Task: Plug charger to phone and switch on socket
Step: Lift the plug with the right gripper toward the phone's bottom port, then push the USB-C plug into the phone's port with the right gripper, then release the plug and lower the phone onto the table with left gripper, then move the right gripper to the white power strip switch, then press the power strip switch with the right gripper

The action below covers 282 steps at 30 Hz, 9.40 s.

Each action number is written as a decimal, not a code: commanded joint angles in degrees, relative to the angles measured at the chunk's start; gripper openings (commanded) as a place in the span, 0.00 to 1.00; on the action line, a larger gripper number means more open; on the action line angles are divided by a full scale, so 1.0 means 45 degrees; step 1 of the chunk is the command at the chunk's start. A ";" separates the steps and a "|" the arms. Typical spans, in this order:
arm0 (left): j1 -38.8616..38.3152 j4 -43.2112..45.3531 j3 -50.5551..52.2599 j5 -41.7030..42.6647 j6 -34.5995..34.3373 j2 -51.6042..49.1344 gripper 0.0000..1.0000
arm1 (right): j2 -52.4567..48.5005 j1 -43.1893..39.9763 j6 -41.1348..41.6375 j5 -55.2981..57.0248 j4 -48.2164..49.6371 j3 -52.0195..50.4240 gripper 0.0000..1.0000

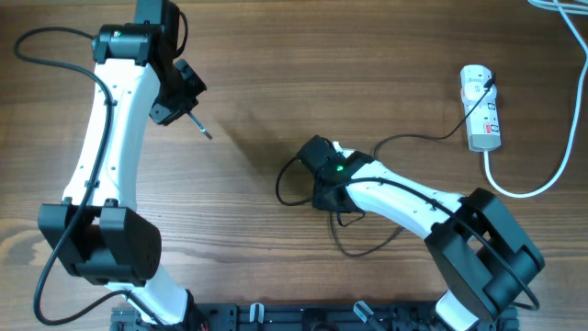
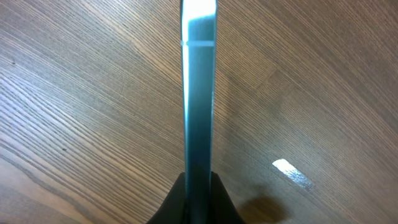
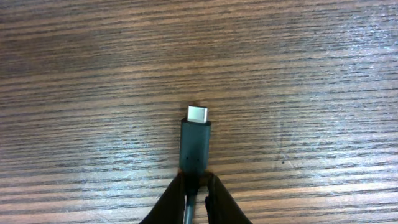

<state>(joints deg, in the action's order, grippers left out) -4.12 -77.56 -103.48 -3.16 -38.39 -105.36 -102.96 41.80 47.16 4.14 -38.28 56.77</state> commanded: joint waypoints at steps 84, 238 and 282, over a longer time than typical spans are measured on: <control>-0.2871 0.2856 -0.0141 1.3512 0.6450 0.0102 0.04 | 0.7567 -0.0044 -0.1137 -0.2157 -0.0282 0.1943 0.05; -0.1797 0.2841 0.1287 0.0631 0.3002 0.1651 1.00 | -0.2118 -1.4139 -0.7155 0.1608 0.4707 0.2905 1.00; -0.1797 0.2841 0.1287 0.0631 0.3002 0.1651 1.00 | -0.2885 -1.4183 -0.8529 -0.2676 0.4765 0.2905 1.00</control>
<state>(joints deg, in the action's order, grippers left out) -12.21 -64.75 -97.89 0.43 -24.36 -97.60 -113.91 -24.08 11.40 1.43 -15.35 70.57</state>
